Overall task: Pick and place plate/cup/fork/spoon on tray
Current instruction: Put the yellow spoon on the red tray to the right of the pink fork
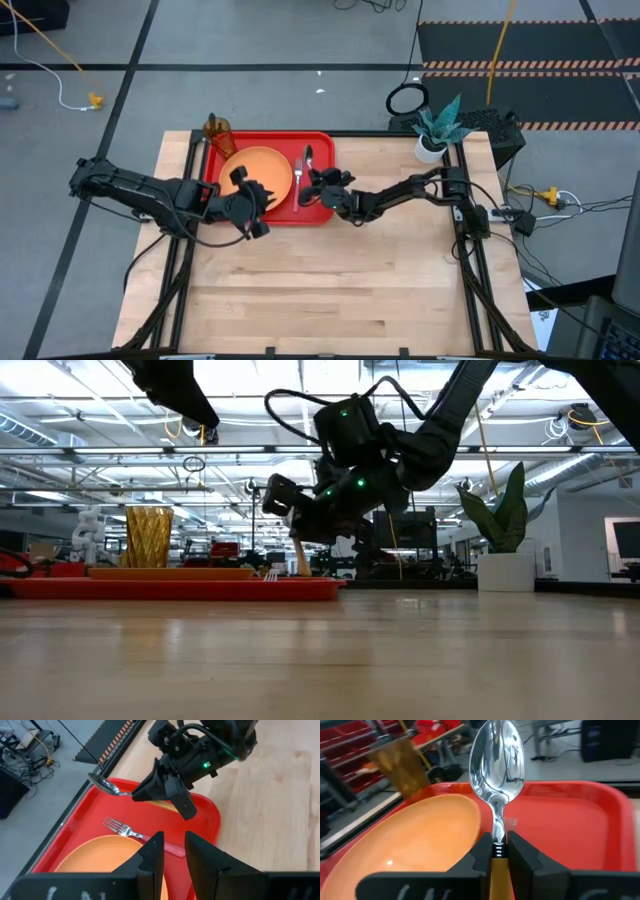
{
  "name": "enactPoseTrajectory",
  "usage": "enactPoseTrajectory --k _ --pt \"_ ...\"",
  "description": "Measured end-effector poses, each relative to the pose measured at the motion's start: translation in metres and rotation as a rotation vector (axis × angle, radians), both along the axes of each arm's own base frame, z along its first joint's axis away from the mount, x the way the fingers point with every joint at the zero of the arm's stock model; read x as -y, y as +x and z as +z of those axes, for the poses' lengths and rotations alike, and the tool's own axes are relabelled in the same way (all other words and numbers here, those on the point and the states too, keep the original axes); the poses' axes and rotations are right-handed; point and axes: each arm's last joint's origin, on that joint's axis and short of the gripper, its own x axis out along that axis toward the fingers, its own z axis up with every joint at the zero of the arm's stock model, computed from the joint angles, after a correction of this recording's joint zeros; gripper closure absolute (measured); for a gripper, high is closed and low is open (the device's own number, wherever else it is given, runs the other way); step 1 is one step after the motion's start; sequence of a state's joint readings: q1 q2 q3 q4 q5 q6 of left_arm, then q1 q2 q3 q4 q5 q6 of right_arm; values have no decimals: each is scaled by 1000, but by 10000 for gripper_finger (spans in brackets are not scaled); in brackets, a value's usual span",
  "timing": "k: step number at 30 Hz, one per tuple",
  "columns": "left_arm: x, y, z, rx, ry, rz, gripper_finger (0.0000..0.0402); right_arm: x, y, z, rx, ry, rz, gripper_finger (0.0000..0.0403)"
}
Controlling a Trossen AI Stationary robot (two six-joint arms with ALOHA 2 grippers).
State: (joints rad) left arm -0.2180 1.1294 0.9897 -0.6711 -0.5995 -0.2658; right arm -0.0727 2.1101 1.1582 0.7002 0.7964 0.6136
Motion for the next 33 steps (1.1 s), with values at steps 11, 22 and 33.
enactPoseTrajectory --k 11,22,33 --pt "-4 1 0 -16 31 -11 321 2 12 10 -59 54 -124 379" --pt "-4 1 0 -37 60 -36 321 2 11 -17 -49 163 -194 379" --pt "-4 1 0 -48 77 -51 321 7 13 -30 -21 183 -190 373"
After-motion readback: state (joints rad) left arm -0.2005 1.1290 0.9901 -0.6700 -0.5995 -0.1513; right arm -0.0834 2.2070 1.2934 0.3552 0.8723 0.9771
